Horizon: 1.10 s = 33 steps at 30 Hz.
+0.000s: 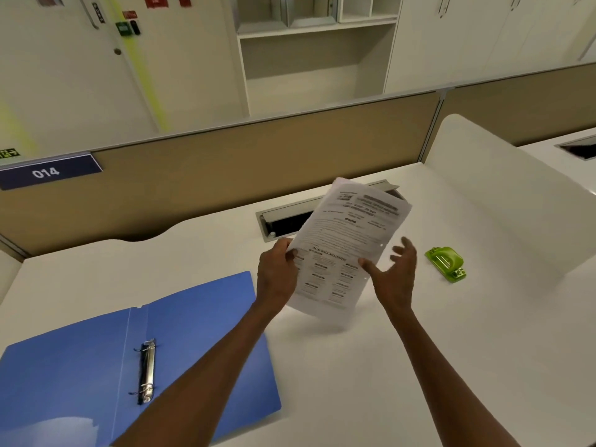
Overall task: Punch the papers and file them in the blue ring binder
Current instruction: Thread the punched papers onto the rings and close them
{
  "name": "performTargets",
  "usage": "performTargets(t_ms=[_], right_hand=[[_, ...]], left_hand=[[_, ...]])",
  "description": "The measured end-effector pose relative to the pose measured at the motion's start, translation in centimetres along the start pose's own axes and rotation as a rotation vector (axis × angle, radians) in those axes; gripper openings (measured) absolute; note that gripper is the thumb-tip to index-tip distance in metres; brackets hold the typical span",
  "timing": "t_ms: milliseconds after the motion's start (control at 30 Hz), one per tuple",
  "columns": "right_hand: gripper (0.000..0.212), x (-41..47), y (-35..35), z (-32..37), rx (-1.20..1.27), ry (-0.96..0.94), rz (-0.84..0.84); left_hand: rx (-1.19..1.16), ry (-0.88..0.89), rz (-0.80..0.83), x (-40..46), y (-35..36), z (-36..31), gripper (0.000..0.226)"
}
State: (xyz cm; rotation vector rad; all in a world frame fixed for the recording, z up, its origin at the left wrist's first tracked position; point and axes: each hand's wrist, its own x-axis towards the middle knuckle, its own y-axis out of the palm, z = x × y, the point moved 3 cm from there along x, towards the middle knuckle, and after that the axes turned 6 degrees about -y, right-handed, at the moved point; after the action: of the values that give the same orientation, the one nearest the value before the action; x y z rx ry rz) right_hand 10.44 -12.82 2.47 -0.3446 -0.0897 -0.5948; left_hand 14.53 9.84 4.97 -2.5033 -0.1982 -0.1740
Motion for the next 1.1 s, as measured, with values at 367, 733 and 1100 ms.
performTargets(t_ms=[367,733,1100], right_hand=[[0.085,-0.7,2.0,12.4,-0.94,-1.003,0.082],[0.02,-0.6,3.2,12.5,-0.868,-0.556,0.338],[0.021,-0.7,1.2,11.8,-0.272,-0.219,0.228]], left_hand=[[0.654,0.603,0.079,2.6,-2.4,-8.5,0.017],[0.941,0.838,0.113,1.2,-2.4,-10.8,0.008],[-0.135,-0.092,-0.267,-2.4,-8.4,-0.7,0.059]])
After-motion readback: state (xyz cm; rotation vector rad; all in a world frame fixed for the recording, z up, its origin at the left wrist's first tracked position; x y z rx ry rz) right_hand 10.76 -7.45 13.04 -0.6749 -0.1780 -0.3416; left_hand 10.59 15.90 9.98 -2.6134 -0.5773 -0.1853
